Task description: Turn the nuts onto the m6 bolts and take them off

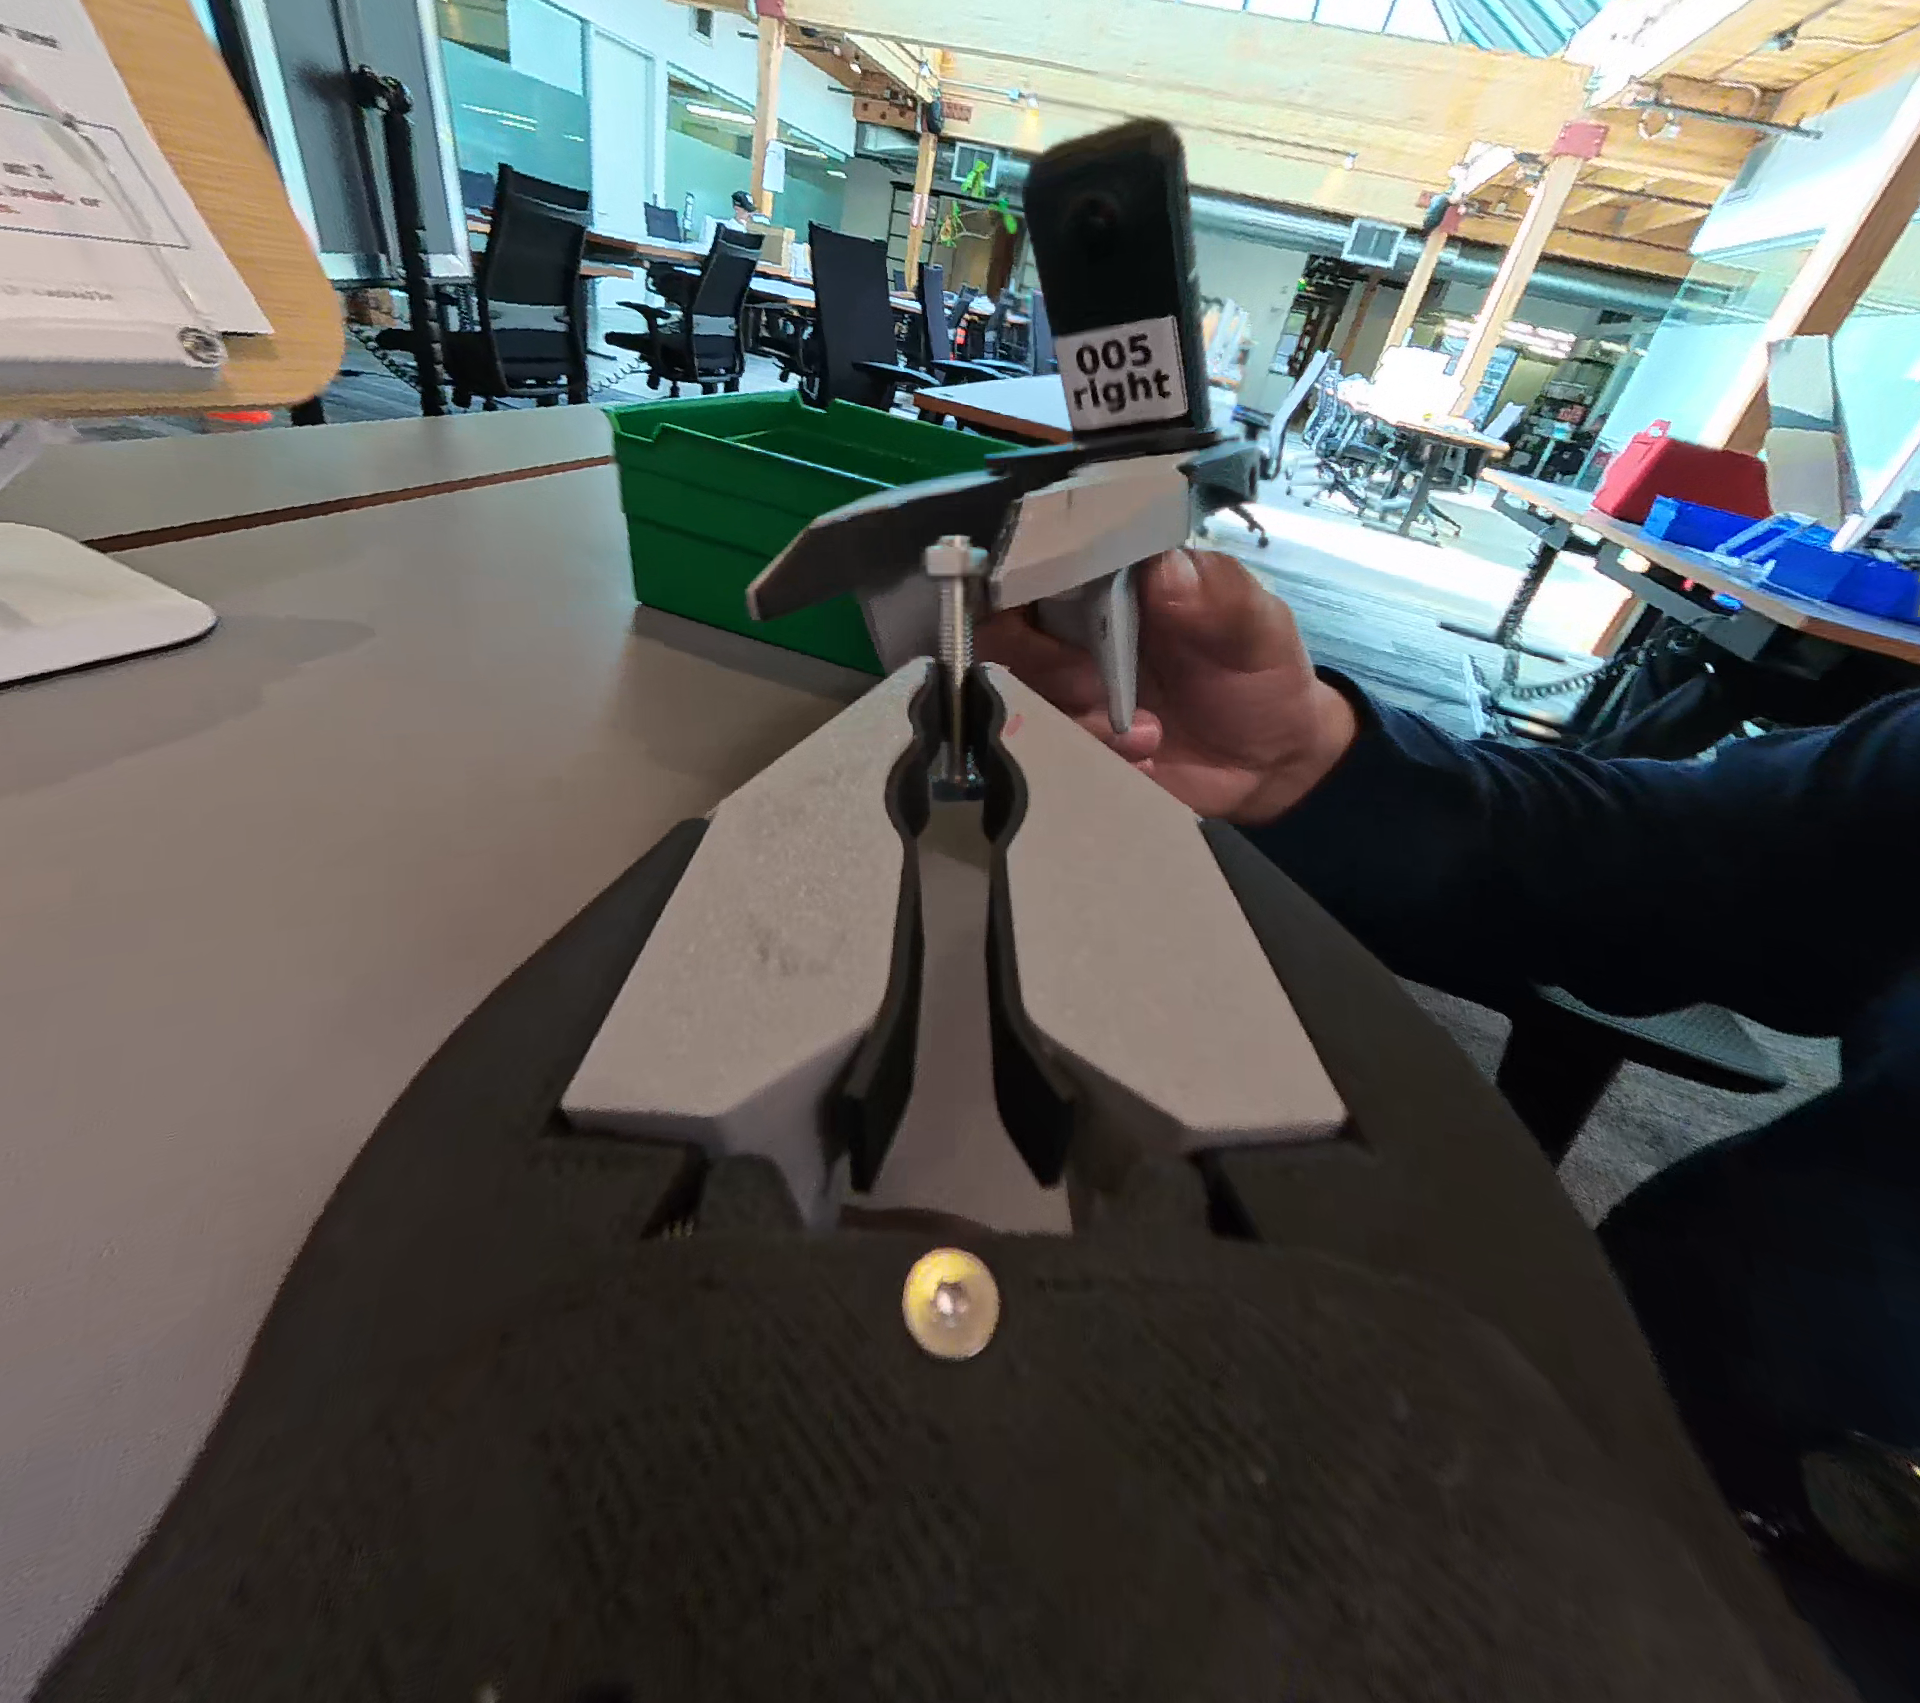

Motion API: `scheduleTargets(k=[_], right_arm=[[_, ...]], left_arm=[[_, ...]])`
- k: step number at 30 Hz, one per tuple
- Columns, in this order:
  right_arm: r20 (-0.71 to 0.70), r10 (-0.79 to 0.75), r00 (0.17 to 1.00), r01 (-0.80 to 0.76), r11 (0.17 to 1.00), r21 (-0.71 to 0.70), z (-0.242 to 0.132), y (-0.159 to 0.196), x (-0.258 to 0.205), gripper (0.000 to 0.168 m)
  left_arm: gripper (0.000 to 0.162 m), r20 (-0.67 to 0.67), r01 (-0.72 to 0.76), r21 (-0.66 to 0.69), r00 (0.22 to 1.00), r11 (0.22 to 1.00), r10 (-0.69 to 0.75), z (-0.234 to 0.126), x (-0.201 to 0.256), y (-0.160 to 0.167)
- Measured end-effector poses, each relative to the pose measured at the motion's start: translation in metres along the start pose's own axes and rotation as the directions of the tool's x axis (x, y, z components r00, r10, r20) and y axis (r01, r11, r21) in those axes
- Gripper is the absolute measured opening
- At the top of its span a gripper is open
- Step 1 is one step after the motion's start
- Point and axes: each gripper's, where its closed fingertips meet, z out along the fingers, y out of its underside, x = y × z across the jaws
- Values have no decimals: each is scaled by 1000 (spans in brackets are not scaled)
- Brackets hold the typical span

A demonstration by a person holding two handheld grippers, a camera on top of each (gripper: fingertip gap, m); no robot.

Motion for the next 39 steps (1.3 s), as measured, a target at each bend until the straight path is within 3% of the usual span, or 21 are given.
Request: scheduleTargets(k=[1,2,7,13,18,23,35,39], right_arm=[[-39,17,999,-17,1000,11,-5,-1,9,26],[-75,20,997,-18,999,31,-11,-3,18,24],[51,-11,999,7,996,94,-13,-17,-10,34],[54,-30,998,29,999,30,7,-5,-20,34],[47,38,998,-41,997,64,-4,-9,-6,34],[34,15,999,-17,998,62,-8,-8,-7,33],[135,39,990,-50,996,77,10,-9,-32,34],[63,19,998,-25,995,97,7,-10,-19,38]], left_arm=[[2,-7,12,25,1000,1000,-12,-2,-1,-4],[2,-24,33,49,999,998,-32,-5,0,-8],[2,-5,22,21,1000,1000,-22,-1,-1,-3],[2,-1,13,9,1000,1000,-13,-1,-1,-1],[2,-6,6,-1,1000,1000,-6,1,1,1],[2,16,13,16,1000,1000,-14,-2,-4,-2],[2,17,-9,-10,1000,1000,9,3,-2,2],[2,31,-1,4,1000,1000,1,0,-5,0]])
